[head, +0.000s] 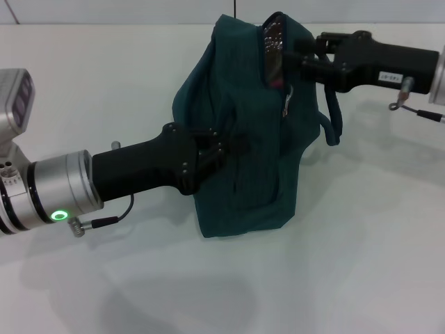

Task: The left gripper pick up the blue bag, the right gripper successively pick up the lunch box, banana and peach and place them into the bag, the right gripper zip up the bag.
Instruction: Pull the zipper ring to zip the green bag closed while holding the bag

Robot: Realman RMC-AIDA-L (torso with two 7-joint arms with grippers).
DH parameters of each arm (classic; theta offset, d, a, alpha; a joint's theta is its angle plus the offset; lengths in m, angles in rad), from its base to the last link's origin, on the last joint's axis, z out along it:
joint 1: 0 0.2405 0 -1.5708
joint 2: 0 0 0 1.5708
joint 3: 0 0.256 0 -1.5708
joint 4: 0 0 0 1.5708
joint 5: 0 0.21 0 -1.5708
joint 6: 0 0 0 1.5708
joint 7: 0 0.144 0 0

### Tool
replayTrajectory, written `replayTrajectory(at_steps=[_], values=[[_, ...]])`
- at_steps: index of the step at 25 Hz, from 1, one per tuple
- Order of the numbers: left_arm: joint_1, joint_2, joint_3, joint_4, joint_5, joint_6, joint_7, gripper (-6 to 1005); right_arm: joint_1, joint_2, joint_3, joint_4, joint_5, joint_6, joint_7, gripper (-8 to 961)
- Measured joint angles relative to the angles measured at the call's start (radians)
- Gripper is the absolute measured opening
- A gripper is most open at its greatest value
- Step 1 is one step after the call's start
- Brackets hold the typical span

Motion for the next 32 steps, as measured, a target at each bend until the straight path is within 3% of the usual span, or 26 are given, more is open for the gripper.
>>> replayTrajectory(at_steps=[4, 32], values=[[0.004, 0.000, 0.000, 0.003, 0.000, 0.002, 0.009, 46, 0.007, 0.011, -0.001, -0.016, -0.035, 0.016, -0.005, 407], [-0.002, -0.002, -0.003, 0.000, 0.000, -0.010, 0.044, 45, 0.005, 0.012, -0.007, -0.082, -0.040, -0.078, 0.015, 406]])
